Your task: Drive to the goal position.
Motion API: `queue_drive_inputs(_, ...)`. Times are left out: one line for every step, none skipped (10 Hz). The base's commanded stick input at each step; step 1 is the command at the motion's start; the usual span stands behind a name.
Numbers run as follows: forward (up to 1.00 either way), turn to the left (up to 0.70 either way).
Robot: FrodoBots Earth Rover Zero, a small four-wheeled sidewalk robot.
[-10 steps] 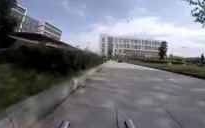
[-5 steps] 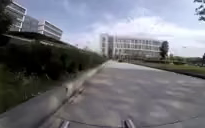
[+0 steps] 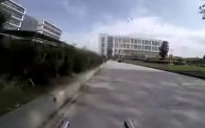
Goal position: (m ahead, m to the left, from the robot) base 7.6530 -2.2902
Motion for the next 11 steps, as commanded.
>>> queue_drive_inputs(0.70, -0.14)
queue_drive_inputs(0.70, -0.14)
queue_drive_inputs(0.70, -0.14)
queue_drive_inputs(0.70, -0.14)
queue_drive_inputs(0.70, -0.14)
queue_drive_inputs(0.70, -0.14)
queue_drive_inputs(0.70, -0.13)
queue_drive_inputs(0.70, -0.06)
queue_drive_inputs(0.70, -0.01)
queue_drive_inputs(0.70, -0.01)
queue_drive_inputs(0.70, -0.10)
